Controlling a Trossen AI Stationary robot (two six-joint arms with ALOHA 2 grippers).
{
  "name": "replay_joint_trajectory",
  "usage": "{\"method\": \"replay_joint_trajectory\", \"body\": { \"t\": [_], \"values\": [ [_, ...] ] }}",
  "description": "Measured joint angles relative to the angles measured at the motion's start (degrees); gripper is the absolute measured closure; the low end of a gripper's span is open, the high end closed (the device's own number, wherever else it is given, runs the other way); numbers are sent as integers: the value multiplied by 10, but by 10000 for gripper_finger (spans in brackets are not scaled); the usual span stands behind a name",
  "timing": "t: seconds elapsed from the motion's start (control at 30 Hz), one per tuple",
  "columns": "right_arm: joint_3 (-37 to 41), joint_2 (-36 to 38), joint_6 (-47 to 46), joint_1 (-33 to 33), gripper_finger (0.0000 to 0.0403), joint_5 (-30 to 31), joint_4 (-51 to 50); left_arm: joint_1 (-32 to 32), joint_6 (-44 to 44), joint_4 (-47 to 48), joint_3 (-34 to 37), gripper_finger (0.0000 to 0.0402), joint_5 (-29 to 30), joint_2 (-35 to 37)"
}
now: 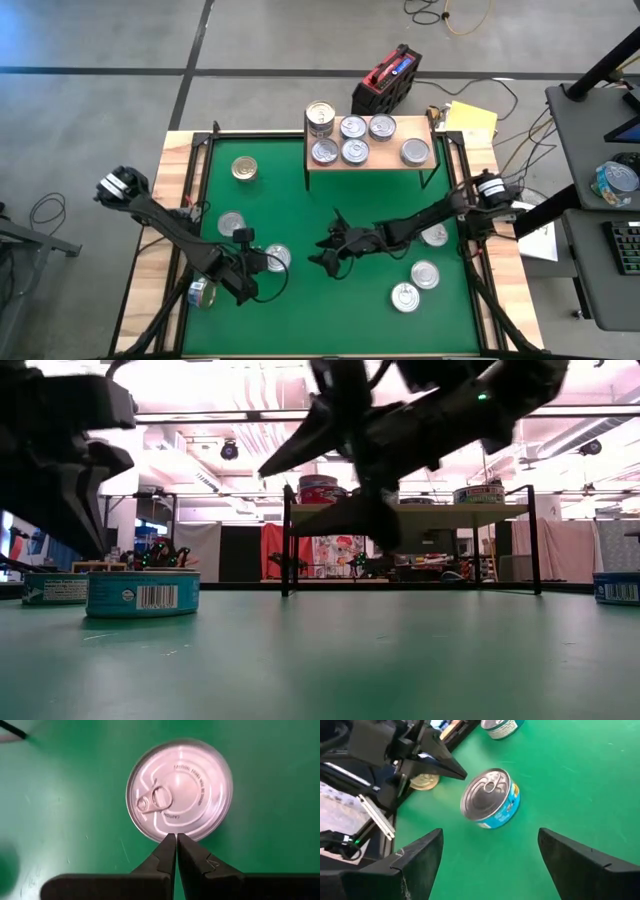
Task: Stack canned seafood by type on shelf
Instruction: Put the yellow/blue tuna can on the shelf
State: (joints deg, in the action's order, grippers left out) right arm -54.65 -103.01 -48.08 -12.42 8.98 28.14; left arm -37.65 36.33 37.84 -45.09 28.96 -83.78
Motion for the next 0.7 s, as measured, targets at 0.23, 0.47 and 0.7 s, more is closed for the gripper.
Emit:
{"method": "replay_joint_trajectory", "body": {
  "t": [0.23,0.47,0.7],
  "values": [
    [-51,-53,8,13,81,-18,-26,0,14,-21,7,401,-1,-17],
    [-101,-99,13,20,88,-50,-33,0,20,-46,11,401,-2,-18],
    [-145,-138,14,24,83,-81,-55,0,23,-87,20,401,3,-40]
  ]
}}
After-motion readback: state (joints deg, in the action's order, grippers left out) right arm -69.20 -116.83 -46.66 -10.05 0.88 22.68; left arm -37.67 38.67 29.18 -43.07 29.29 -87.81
